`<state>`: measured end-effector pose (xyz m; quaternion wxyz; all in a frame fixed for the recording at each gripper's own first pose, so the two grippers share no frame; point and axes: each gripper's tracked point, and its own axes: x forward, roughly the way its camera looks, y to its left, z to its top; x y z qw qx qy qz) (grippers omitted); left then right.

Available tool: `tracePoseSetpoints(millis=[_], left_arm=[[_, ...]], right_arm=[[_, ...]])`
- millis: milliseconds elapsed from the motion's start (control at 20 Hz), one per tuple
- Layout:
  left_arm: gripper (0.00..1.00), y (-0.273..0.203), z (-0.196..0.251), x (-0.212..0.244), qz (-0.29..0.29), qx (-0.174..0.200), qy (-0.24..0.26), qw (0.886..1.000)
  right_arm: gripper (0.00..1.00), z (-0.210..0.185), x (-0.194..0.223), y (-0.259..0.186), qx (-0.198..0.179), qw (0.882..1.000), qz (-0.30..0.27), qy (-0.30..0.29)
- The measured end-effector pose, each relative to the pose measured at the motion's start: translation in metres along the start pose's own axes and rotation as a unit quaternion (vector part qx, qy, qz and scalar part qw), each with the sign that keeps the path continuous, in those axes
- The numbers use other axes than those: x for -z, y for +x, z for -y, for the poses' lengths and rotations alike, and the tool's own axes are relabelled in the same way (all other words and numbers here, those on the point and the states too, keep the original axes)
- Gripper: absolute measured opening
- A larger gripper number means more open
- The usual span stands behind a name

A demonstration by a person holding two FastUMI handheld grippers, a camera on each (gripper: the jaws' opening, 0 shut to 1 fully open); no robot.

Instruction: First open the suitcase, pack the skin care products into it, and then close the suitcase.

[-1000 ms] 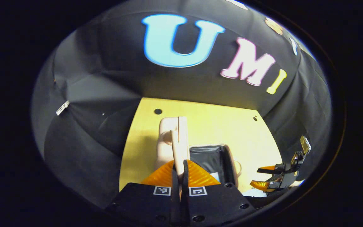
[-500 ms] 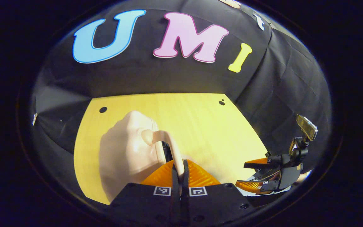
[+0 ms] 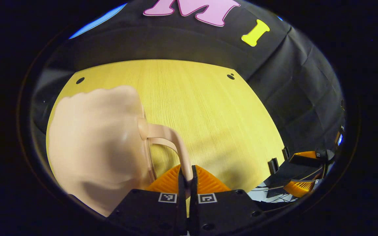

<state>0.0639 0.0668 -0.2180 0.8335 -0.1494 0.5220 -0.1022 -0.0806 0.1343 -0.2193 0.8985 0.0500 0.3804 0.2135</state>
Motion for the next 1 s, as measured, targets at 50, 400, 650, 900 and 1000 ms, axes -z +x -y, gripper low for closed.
tracePoseSetpoints(millis=[50, 400, 650, 900, 1000], left_arm=[[0.10, -0.001, -0.003, 0.002, 0.001, -0.005, -0.001, 1.000], [0.51, -0.048, 0.011, -0.041, 0.082, -0.035, 0.031, 0.996], [0.96, -0.107, 0.042, -0.074, 0.180, -0.037, 0.057, 0.981], [0.95, -0.185, 0.071, -0.119, 0.309, -0.049, 0.116, 0.943], [0.96, -0.202, 0.071, -0.126, 0.327, -0.058, 0.122, 0.935]], right_arm=[[0.98, 0.000, -0.001, -0.001, 0.000, 1.000, 0.001, 0.005], [0.97, -0.006, -0.027, -0.001, 0.004, 1.000, 0.029, -0.003], [0.97, -0.011, -0.078, -0.015, 0.023, 0.995, 0.093, -0.015], [0.97, -0.004, -0.149, -0.047, 0.059, 0.979, 0.191, -0.048], [0.97, -0.001, -0.174, -0.055, 0.065, 0.971, 0.225, -0.051]])
